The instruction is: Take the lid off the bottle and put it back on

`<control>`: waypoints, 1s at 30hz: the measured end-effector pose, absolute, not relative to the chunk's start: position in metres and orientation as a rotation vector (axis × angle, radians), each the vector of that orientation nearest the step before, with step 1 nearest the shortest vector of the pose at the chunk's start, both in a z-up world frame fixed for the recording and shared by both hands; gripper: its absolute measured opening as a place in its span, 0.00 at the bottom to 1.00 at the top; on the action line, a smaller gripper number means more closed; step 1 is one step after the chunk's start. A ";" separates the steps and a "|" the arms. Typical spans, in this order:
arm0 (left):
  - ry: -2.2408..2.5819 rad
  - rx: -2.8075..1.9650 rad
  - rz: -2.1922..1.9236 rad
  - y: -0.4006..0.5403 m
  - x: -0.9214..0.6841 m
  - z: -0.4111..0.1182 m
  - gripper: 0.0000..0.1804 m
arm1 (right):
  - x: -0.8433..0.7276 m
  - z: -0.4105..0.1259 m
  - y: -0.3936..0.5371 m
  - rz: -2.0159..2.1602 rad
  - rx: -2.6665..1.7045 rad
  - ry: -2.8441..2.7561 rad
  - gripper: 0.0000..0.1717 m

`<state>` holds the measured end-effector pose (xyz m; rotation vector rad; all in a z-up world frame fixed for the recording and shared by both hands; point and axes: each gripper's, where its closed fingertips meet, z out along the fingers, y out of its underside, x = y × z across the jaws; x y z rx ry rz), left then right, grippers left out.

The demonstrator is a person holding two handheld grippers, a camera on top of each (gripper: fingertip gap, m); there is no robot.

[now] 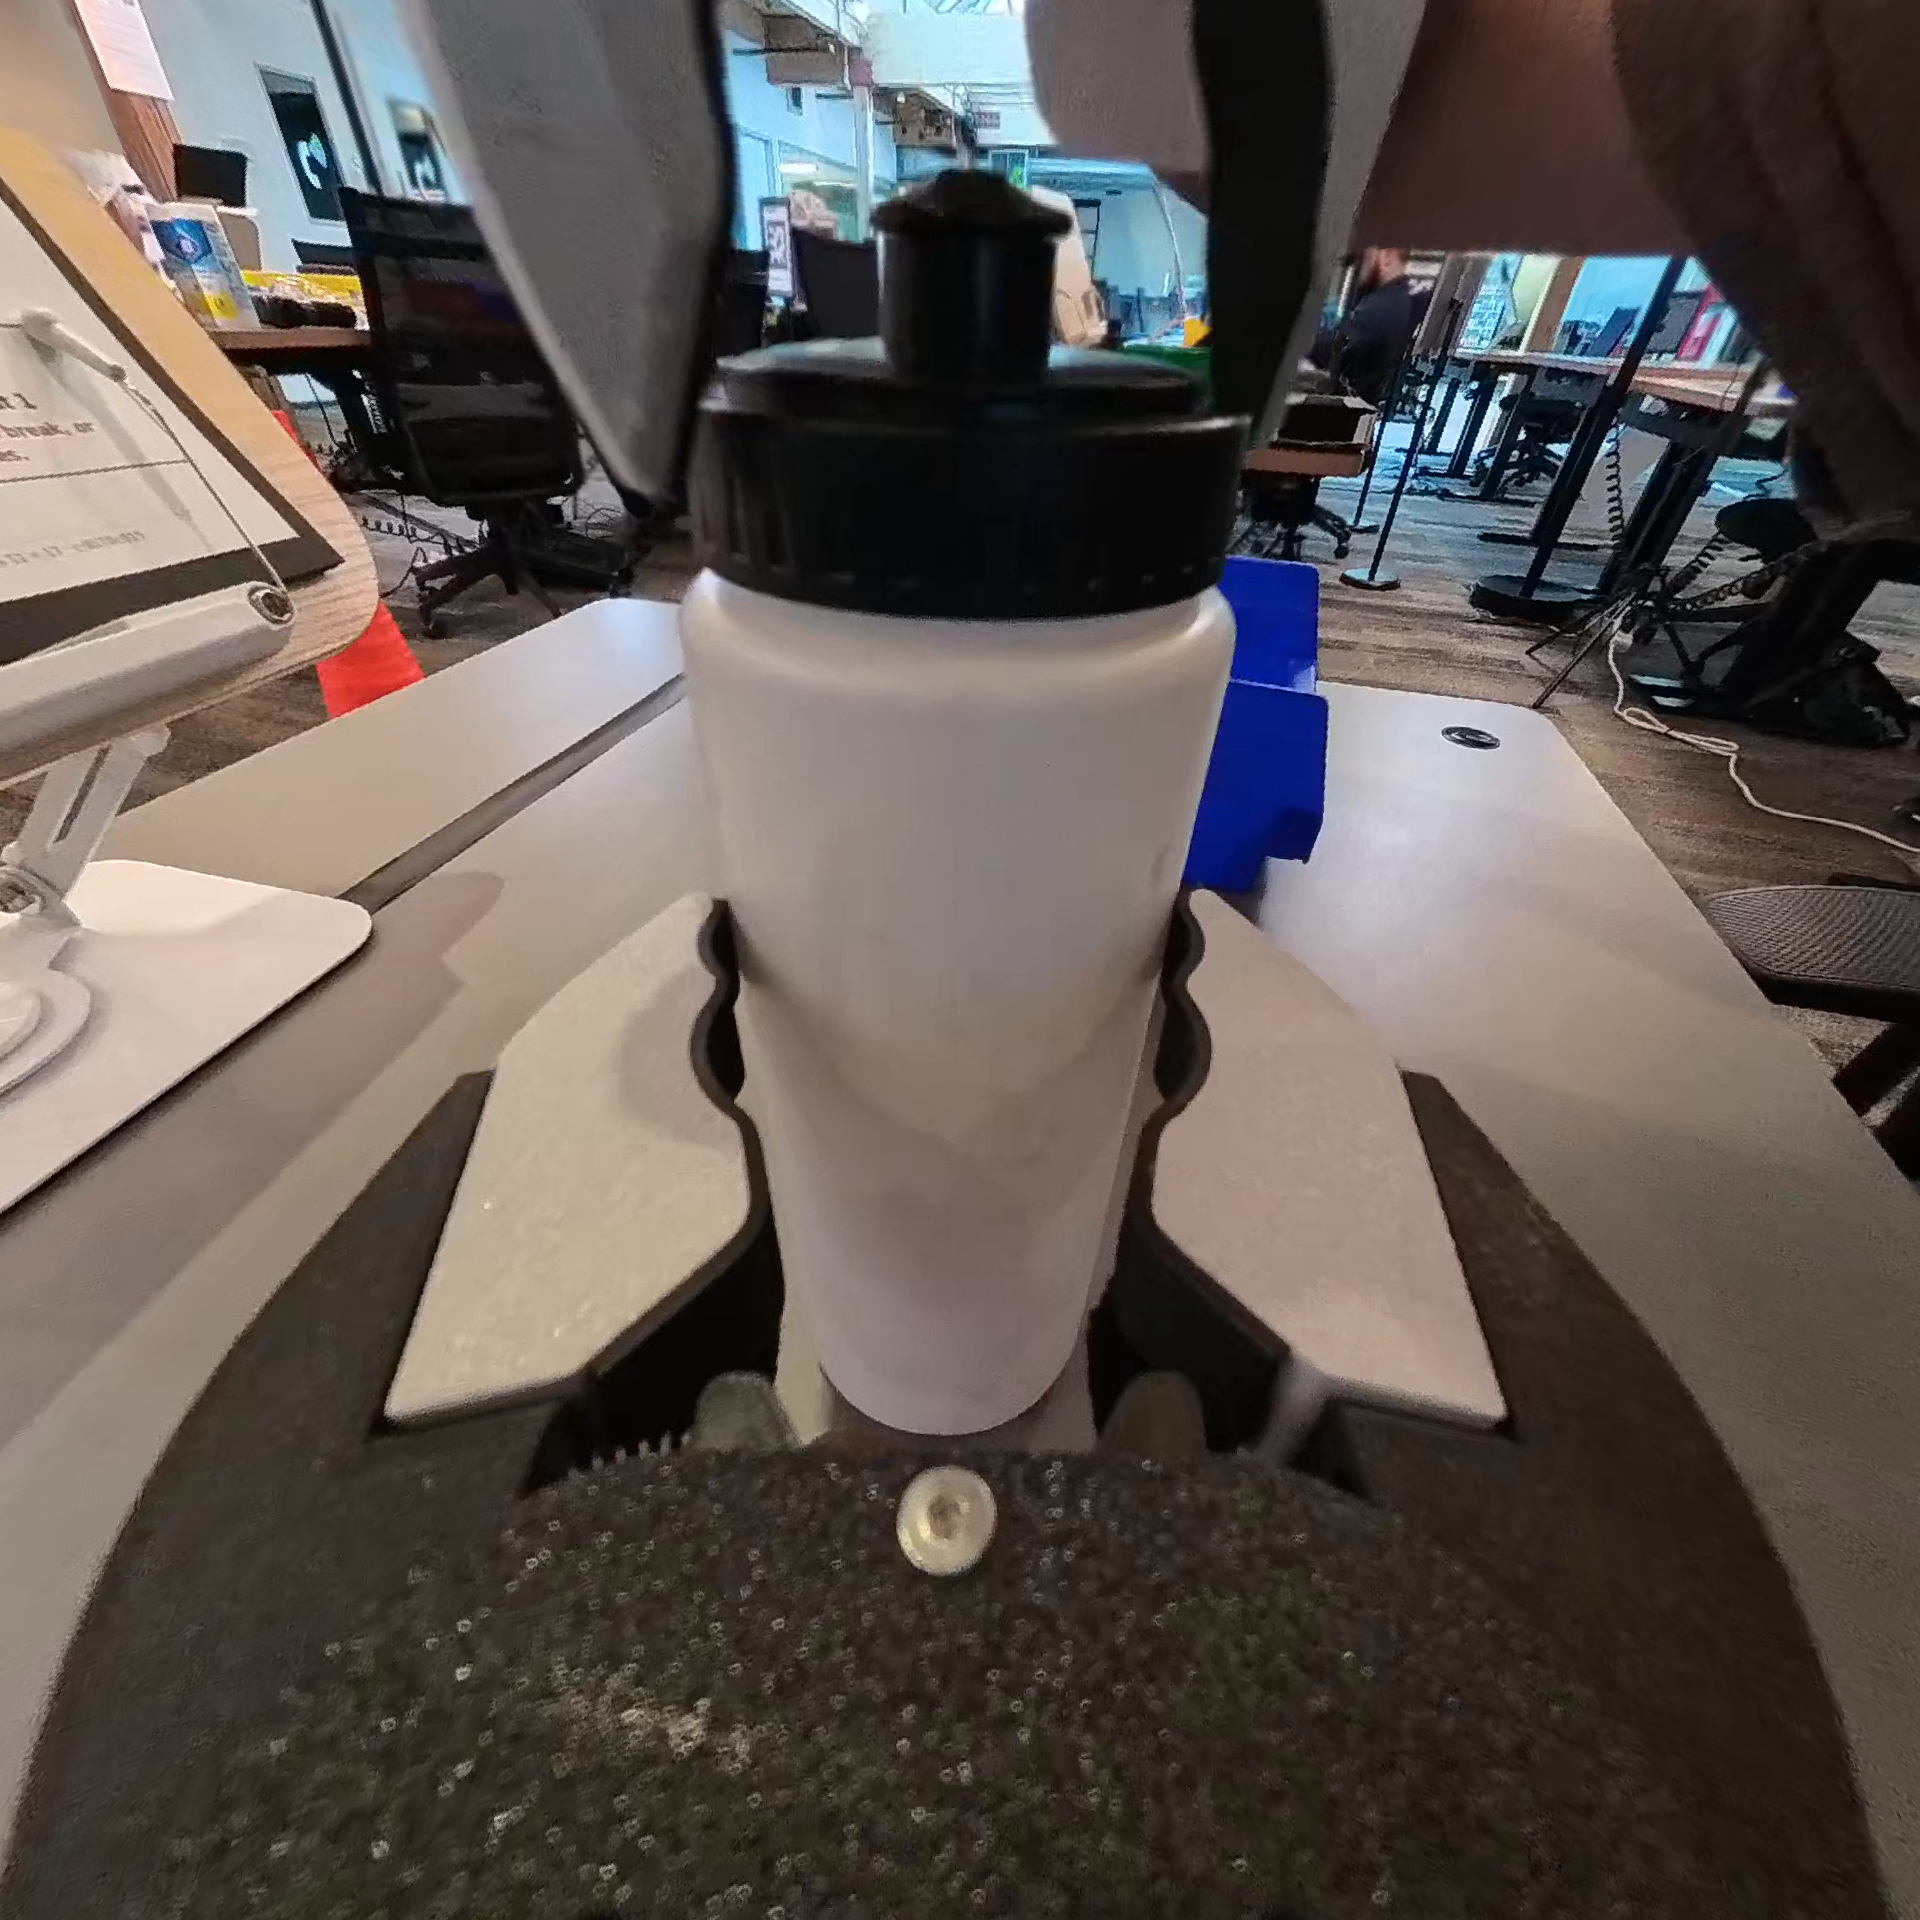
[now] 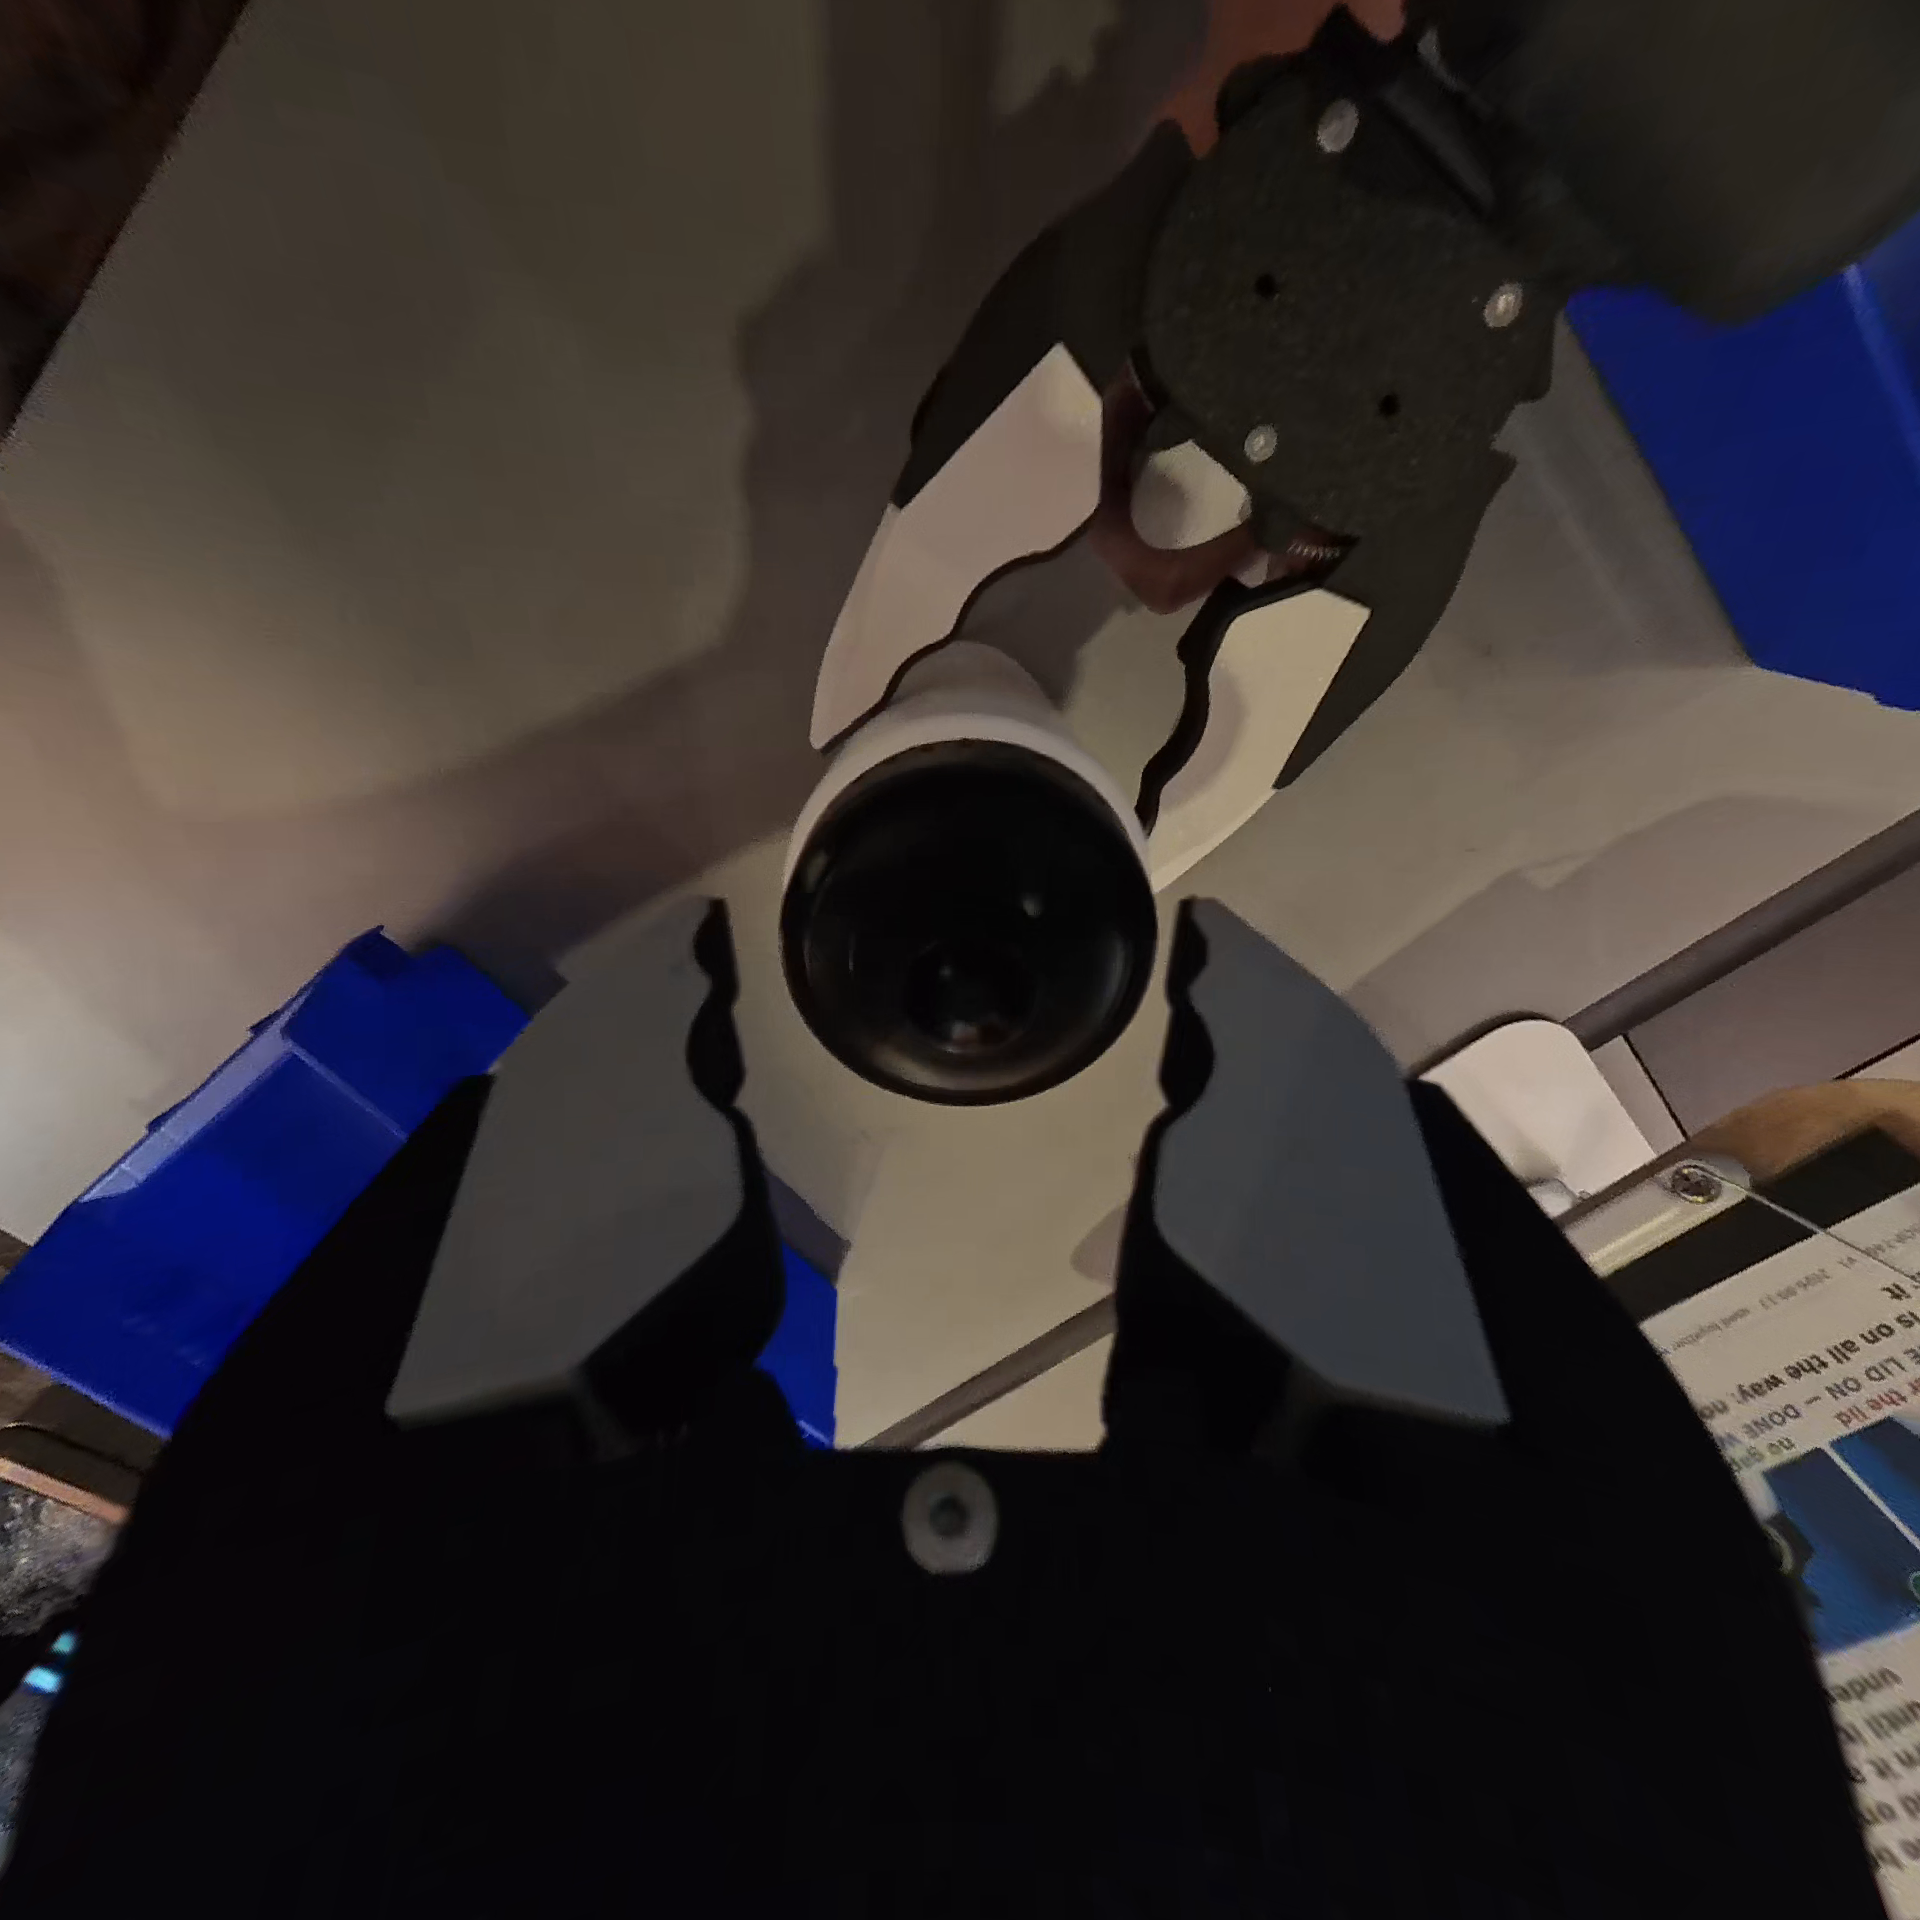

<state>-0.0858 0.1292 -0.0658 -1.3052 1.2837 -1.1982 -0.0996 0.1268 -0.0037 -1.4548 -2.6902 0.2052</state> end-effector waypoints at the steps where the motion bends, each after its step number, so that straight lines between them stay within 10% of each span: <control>1: 1.288 -1.309 -1.199 0.129 -0.085 -0.067 0.43 | -0.099 -0.005 0.130 0.182 -1.435 -2.689 0.41; 30: 1.189 -1.376 -1.134 0.138 -0.085 -0.069 0.43 | -0.096 -0.006 0.144 0.036 -2.620 -1.769 0.40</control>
